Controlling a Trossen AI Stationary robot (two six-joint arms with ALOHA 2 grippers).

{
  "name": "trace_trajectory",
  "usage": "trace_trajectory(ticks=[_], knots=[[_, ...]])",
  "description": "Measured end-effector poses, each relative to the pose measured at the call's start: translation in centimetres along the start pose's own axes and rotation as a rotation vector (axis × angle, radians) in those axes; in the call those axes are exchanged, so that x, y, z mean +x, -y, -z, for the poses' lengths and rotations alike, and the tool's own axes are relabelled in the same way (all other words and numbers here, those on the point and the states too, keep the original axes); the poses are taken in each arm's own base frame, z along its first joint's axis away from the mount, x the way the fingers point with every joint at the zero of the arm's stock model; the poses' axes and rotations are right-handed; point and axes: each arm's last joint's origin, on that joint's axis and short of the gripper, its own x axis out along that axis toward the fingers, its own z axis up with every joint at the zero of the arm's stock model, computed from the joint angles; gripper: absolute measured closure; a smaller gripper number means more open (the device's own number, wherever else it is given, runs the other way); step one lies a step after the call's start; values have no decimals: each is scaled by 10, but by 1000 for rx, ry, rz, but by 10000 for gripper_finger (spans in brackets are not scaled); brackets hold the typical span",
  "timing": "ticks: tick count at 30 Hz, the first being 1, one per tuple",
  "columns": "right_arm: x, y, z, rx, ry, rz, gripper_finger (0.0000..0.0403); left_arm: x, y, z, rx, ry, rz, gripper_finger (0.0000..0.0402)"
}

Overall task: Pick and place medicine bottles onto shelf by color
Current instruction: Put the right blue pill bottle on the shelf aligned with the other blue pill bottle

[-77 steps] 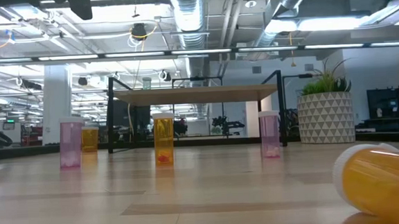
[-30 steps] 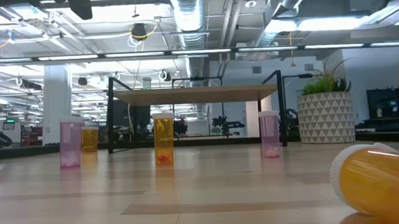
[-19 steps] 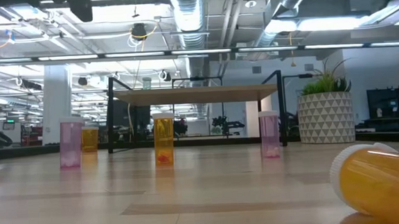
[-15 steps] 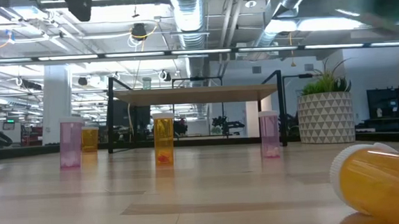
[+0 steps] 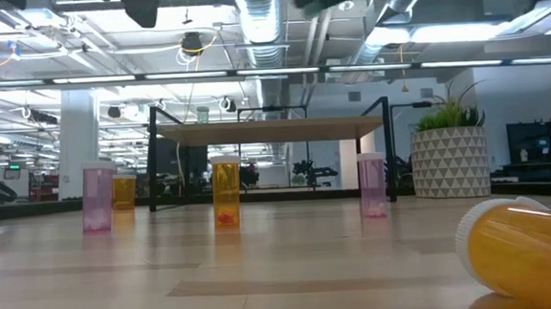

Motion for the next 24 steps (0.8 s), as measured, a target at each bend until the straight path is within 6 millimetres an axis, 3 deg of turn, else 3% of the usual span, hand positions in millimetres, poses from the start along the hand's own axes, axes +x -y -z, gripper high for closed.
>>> trace_trajectory(ticks=[8, 10, 16, 24], knots=[[47, -2, -26, -83, 43, -320, 280, 4, 0, -4, 2, -6, 0, 152], [58, 2, -16, -126, 55, -309, 280, 4, 0, -4, -4, -5, 0, 152], [99, 31, 17, 43, 150, -438, 280, 4, -1, -2, -8, -26, -18, 152], [99, 40, 24, 96, 283, -491, 280, 11, -2, 2, -29, -46, -80, 152]])
